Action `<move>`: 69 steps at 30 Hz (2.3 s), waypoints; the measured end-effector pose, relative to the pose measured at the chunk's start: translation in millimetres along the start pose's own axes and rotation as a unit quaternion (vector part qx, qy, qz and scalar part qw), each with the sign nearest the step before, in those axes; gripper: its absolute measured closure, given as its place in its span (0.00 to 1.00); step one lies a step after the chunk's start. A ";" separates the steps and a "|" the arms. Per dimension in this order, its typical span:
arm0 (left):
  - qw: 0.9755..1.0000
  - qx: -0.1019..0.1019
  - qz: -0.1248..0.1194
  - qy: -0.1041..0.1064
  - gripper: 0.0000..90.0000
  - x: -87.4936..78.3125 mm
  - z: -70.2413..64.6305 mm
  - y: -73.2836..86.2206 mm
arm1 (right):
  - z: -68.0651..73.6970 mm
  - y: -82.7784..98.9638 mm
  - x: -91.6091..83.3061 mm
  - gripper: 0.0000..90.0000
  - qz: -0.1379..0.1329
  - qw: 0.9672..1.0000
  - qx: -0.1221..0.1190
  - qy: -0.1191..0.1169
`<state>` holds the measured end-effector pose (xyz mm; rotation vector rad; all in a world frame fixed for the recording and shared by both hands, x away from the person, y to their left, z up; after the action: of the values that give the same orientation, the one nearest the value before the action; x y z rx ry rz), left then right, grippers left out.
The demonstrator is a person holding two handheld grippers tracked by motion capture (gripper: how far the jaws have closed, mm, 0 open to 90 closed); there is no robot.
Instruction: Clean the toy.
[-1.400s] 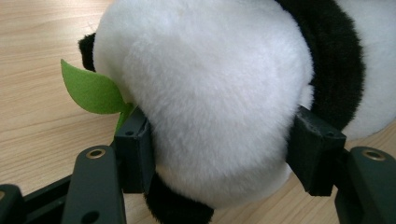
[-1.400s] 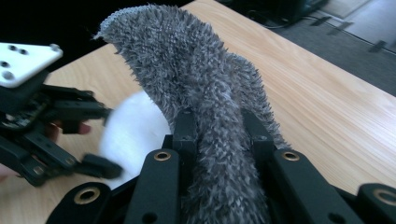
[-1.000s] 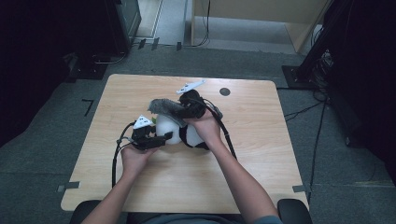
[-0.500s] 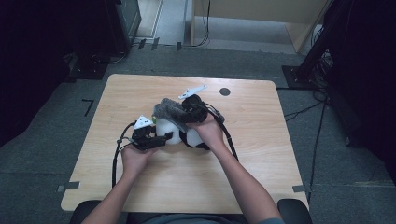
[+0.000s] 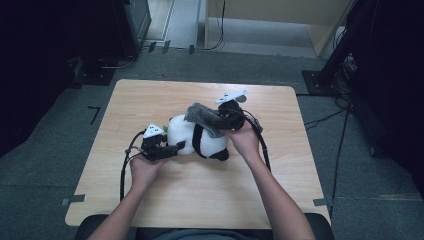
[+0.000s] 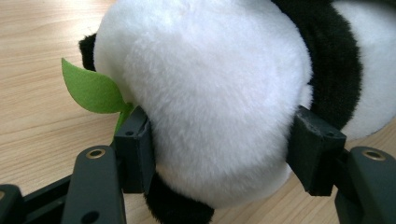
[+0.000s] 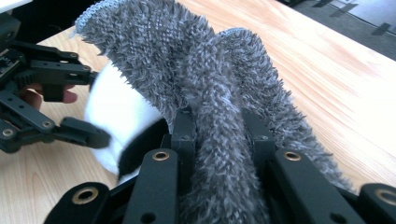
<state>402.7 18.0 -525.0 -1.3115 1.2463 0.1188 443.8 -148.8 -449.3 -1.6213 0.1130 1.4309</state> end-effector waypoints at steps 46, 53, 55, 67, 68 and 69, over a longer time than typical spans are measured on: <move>1.000 -0.001 -0.005 0.002 0.37 -1.4 1.3 1.3 | 66.0 -26.5 35.8 0.75 0.001 0.999 -0.040 -0.028; 1.000 -0.001 -0.004 0.000 0.37 -1.5 0.7 1.0 | 73.1 -32.9 40.2 0.77 -0.025 0.998 -0.057 -0.019; 1.000 -0.003 -0.003 0.001 0.37 -1.3 1.0 1.3 | 75.0 -29.4 45.2 0.80 -0.012 0.998 -0.058 -0.020; 1.000 -0.002 -0.004 0.007 0.38 -1.1 -1.1 1.1 | 56.9 -0.7 28.1 0.84 0.006 0.998 -0.063 0.010; 1.000 -0.002 -0.004 0.008 0.38 -1.1 -1.4 0.9 | 53.8 1.9 24.9 0.84 0.004 0.998 -0.060 0.010; 1.000 -0.003 -0.005 0.008 0.38 -1.2 -1.6 0.8 | 50.9 4.2 21.6 0.84 0.001 0.998 -0.058 0.009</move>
<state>400.7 17.7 -524.2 -1.3259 1.2540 0.1053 411.0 -106.3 -463.1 -1.7294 0.0435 1.4467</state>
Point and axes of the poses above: each handheld gripper's, and its own axes: x roughly forward along the jaws, y roughly out of its underside, z roughly to its left, the point moved 9 cm from there along x, roughly forward along the jaws, and after that the axes turned 15 degrees about z, right-handed, at the moved point
